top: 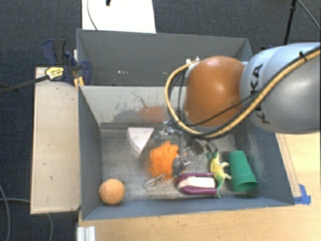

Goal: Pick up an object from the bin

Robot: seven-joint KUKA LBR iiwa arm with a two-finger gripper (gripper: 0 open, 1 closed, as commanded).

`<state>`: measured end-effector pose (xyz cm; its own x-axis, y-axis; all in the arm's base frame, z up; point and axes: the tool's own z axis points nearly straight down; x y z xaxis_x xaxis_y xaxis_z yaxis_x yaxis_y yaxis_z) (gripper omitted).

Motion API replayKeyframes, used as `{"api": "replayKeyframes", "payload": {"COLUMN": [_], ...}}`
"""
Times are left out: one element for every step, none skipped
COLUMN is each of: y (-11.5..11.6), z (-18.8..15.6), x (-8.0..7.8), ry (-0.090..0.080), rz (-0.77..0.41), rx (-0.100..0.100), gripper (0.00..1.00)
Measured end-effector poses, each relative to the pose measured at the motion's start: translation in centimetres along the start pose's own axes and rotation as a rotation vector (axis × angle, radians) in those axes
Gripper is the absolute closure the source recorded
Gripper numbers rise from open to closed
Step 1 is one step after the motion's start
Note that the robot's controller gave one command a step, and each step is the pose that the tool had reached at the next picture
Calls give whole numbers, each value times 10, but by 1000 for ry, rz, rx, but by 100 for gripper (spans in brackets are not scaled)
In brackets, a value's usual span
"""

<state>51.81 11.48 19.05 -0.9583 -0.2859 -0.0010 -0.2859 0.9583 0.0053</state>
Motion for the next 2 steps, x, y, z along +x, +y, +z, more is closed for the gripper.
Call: {"api": "replayKeyframes", "payload": {"y": [-13,-1], "z": [6,8], "x": [-7,-11], "ry": [-6,14], "rz": [5,-112], "rx": [2,3], "gripper": [0,0]}}
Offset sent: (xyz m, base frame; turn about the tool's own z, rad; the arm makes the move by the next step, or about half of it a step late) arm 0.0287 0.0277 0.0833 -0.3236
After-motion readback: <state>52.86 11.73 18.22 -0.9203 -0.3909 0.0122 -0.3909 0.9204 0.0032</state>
